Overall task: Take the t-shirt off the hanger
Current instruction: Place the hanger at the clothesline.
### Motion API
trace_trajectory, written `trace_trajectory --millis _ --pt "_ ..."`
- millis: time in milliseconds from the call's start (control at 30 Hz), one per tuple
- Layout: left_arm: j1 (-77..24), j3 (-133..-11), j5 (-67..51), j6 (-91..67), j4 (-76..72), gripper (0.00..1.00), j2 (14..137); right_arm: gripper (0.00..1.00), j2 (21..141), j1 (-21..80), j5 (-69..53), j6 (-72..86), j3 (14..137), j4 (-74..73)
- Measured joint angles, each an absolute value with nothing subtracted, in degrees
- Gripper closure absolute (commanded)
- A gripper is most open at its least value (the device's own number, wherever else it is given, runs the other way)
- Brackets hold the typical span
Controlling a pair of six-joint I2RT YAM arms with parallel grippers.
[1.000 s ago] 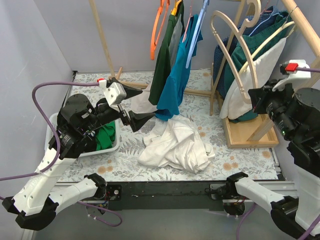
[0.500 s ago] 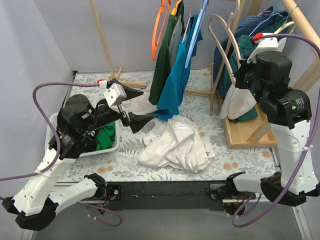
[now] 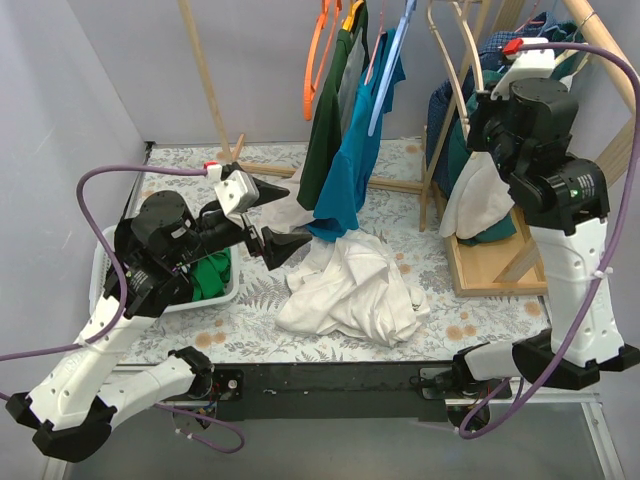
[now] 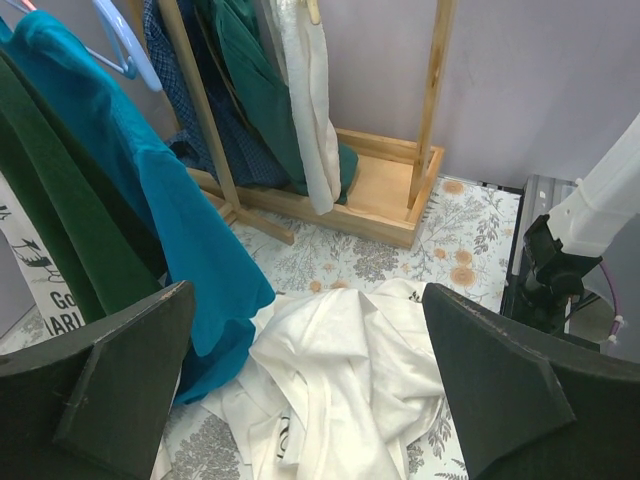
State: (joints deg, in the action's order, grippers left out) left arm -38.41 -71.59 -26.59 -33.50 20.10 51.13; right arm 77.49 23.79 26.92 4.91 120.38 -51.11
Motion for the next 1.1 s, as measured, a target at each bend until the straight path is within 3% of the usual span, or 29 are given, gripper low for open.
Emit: trace_trajectory --millis 600,1100 --pt "-38.4 -68.8 -26.5 -33.9 20.1 0.02 48.1 0.99 84.2 21.1 23.5 4.4 123.4 -48.1" --pt "-38.4 -66.7 -26.3 -33.9 20.1 0.02 46.9 0.99 85.4 17.2 14.8 8.4 128.9 -58.7"
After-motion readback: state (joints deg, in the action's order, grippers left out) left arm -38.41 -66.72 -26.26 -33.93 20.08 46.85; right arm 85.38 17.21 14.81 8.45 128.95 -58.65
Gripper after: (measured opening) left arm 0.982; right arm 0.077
